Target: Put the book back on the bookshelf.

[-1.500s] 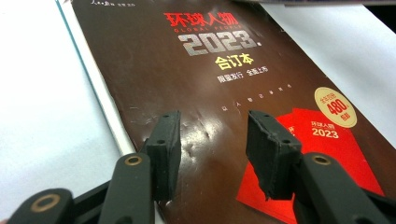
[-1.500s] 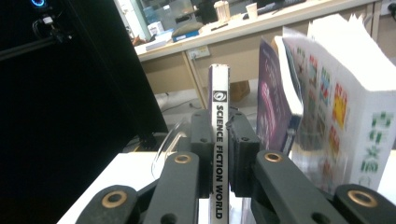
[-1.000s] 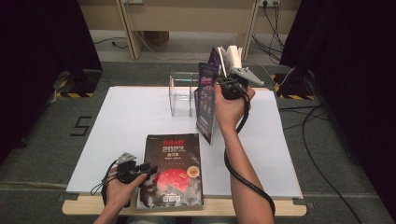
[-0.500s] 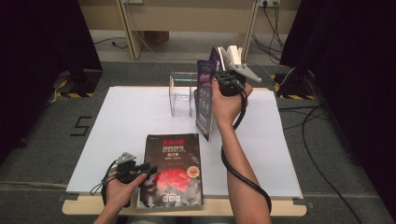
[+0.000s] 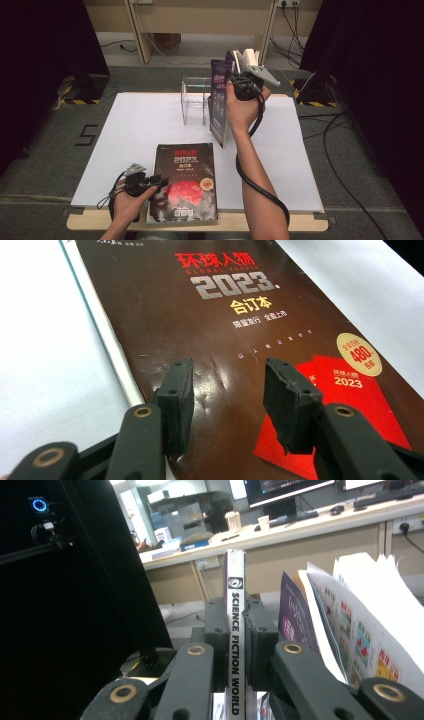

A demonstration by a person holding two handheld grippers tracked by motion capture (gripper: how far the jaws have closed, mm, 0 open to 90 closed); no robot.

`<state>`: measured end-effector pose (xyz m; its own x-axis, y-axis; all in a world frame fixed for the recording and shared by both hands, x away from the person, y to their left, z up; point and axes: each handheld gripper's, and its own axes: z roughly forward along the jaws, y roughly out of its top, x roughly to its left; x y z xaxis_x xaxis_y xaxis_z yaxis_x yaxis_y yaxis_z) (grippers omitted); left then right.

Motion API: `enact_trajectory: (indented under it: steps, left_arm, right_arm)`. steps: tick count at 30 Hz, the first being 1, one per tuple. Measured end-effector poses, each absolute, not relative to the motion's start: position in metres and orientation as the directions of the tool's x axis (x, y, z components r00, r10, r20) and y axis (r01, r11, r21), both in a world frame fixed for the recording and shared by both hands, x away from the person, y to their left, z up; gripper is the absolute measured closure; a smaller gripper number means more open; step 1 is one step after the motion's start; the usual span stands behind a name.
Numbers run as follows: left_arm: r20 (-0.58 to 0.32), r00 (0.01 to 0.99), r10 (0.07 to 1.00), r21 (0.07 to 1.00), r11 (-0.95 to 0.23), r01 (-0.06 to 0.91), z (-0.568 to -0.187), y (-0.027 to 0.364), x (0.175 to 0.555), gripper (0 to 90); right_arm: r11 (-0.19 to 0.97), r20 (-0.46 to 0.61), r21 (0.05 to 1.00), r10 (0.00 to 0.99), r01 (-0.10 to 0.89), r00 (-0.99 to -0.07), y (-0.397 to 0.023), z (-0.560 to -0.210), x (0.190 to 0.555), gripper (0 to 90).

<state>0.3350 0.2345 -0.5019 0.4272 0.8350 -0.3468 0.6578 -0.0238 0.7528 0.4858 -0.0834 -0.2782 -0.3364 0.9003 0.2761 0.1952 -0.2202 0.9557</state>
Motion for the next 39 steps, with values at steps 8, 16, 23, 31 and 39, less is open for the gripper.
enact_trajectory:
  steps: [8, 16, 23, 31, 39]
  left_arm:
    - [-0.345, 0.43, 0.834, 0.752, -0.028, 0.658, -0.502, 0.235, 0.335, 54.6]
    - [-0.35, 0.429, 0.833, 0.752, -0.024, 0.659, -0.502, 0.235, 0.335, 54.6]
    - [-0.351, 0.426, 0.834, 0.752, -0.021, 0.659, -0.502, 0.236, 0.335, 54.6]
    - [-0.352, 0.426, 0.833, 0.752, -0.018, 0.658, -0.502, 0.238, 0.335, 54.6]
    - [-0.353, 0.426, 0.833, 0.752, -0.018, 0.659, -0.502, 0.238, 0.335, 54.6]
  right_arm:
    - [-0.226, 0.273, 0.958, 0.902, 0.174, -0.333, -0.08, -0.273, 0.493, 83.5]
    - [-0.219, 0.259, 0.963, 0.911, 0.156, -0.322, -0.076, -0.271, 0.507, 83.5]
    - [-0.214, 0.254, 0.964, 0.913, 0.155, -0.32, -0.069, -0.271, 0.516, 83.4]
    - [-0.212, 0.254, 0.964, 0.917, 0.162, -0.307, -0.063, -0.279, 0.526, 83.4]
    - [-0.174, 0.214, 0.972, 0.934, 0.158, -0.287, -0.057, -0.288, 0.535, 83.4]
